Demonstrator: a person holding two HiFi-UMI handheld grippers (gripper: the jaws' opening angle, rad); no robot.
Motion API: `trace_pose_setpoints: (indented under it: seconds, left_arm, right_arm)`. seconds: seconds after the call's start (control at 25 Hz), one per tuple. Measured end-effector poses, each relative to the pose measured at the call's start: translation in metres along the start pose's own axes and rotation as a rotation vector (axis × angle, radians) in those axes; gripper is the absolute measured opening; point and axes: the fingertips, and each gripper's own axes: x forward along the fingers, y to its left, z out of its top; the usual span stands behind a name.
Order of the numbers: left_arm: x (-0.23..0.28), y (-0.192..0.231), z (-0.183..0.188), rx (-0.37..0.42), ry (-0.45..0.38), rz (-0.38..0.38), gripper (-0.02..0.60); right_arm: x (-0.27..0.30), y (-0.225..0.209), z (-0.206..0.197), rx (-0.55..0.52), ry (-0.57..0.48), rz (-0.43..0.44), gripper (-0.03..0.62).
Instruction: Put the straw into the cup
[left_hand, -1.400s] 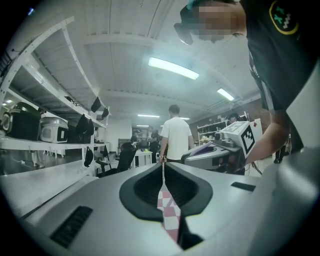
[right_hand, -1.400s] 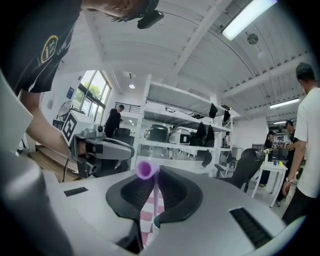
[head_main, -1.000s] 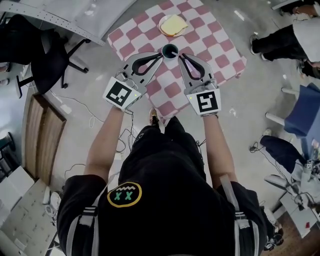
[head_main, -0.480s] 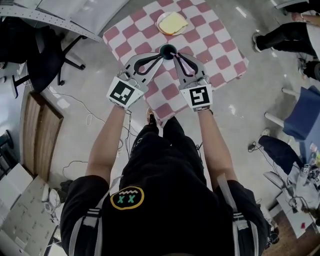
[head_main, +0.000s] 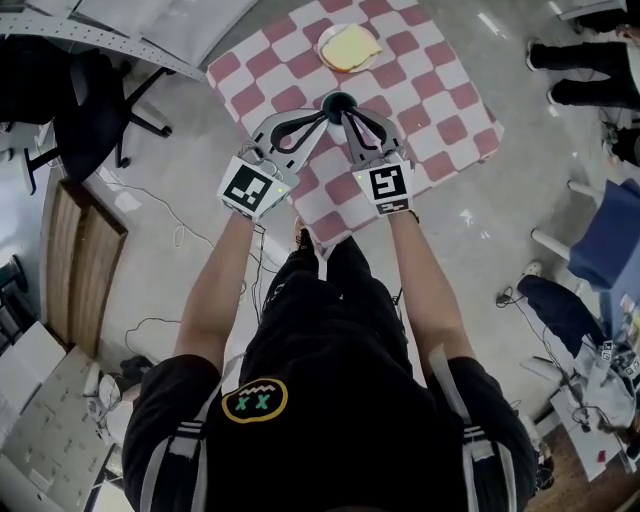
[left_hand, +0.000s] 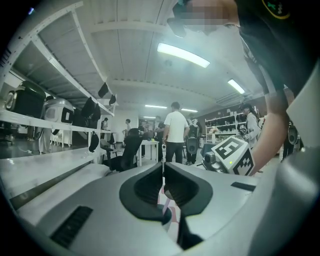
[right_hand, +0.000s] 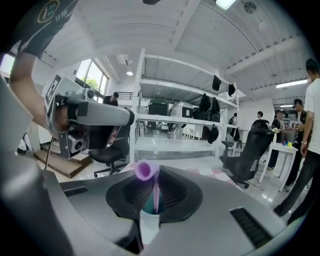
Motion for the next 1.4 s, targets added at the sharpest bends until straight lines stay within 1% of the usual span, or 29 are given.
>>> trace_pose_setpoints:
  seconds: [0.08,0.2,0.48,0.6,0.84,1.0,1.16,1.4]
  left_arm:
    - [0.001,0.0,-0.002,0.0,-0.002,-0.006,0.029]
    - [0.001,0.002,-0.013,0.018,0.019,-0.015,0.029]
    - [0.007,0.005,-0.022,0.004,0.025,-0.014,0.029]
    - [0.01,0.003,-0.021,0.014,0.02,-0.028,0.029]
    - [0.011,0.005,-0.026,-0.003,0.026,-0.025,0.029]
    - [0.01,0.006,-0.023,0.0,0.026,-0.024,0.029]
    - [0.008,0.004,-0.017,0.011,0.035,-0.023,0.029]
    - [-0.004,-0.008,0.006,0.036,0.029,-0.056,0.029]
  right_arm:
    - [0.005,-0.001,-0.007,0.002,0.013,0.002,0.052]
    - [0.01,0.001,-0.016,-0.004,0.032,0.005,0.053]
    - [0.016,-0.001,-0.029,-0.003,0.056,0.003,0.054]
    - [0.018,-0.002,-0.033,0.0,0.064,0.005,0.054]
    - [0.02,-0.003,-0.036,0.012,0.055,0.001,0.056]
    - [0.017,-0.004,-0.028,0.009,0.045,0.001,0.085]
    - [0.01,-0.004,-0.01,-0.01,0.017,-0.003,0.108]
    - [-0.013,0.002,0.027,-0.046,-0.045,-0.03,0.114]
